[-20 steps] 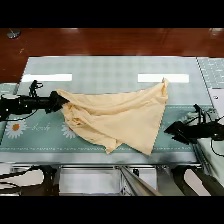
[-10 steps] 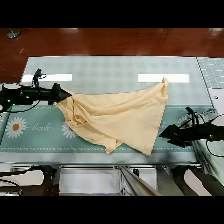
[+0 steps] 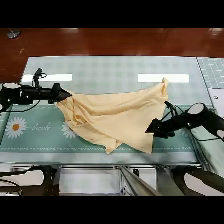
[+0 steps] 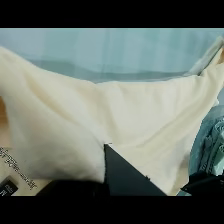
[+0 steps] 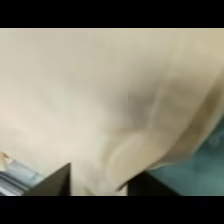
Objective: Fold the shirts.
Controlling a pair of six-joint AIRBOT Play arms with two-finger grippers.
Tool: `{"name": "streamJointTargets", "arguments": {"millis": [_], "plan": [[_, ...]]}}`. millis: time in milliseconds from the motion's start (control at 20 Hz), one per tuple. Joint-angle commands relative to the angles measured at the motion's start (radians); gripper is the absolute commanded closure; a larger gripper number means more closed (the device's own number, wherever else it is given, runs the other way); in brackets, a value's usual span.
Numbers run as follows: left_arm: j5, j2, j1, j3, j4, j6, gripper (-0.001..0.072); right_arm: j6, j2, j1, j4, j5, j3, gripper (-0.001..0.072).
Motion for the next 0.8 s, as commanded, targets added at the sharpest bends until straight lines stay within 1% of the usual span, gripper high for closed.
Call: {"name": "streamJointTargets", "arguments": {"millis": [0,100,200,350,400,550,650,750], "plan": [[-0.027,0.002,0.002,0.011,-0.022,0.0,0.068,-0.04,-0.06,0.072,0.068,-0.018,0.124,0.0684],[-0.072,0.014,0.006,0.064,-0.058,0.001,0.068,-0.04,-0.06,0.068,0.058,0.016,0.247,0.0688],[-0.113,0.049,0.018,0.161,-0.146,0.005,0.068,-0.014,-0.058,0.055,0.026,0.073,0.42,0.0688],[-0.113,0.13,0.041,0.388,-0.256,0.007,0.068,0.066,-0.058,0.05,-0.1,0.149,0.785,0.0688],[-0.113,0.154,0.048,0.476,-0.269,0.003,0.0681,0.087,-0.058,0.05,-0.137,0.168,0.918,0.0688],[-0.114,0.221,0.071,0.751,-0.267,-0.025,0.0681,0.131,-0.057,0.05,-0.243,0.234,1.34,0.0688],[-0.114,0.274,0.1,0.892,-0.226,-0.067,0.0681,0.138,-0.035,0.05,-0.29,0.269,1.559,0.0688],[-0.115,0.347,0.143,0.985,-0.135,-0.122,0.0681,0.135,0.069,0.05,-0.309,0.234,1.592,0.0688]]}}
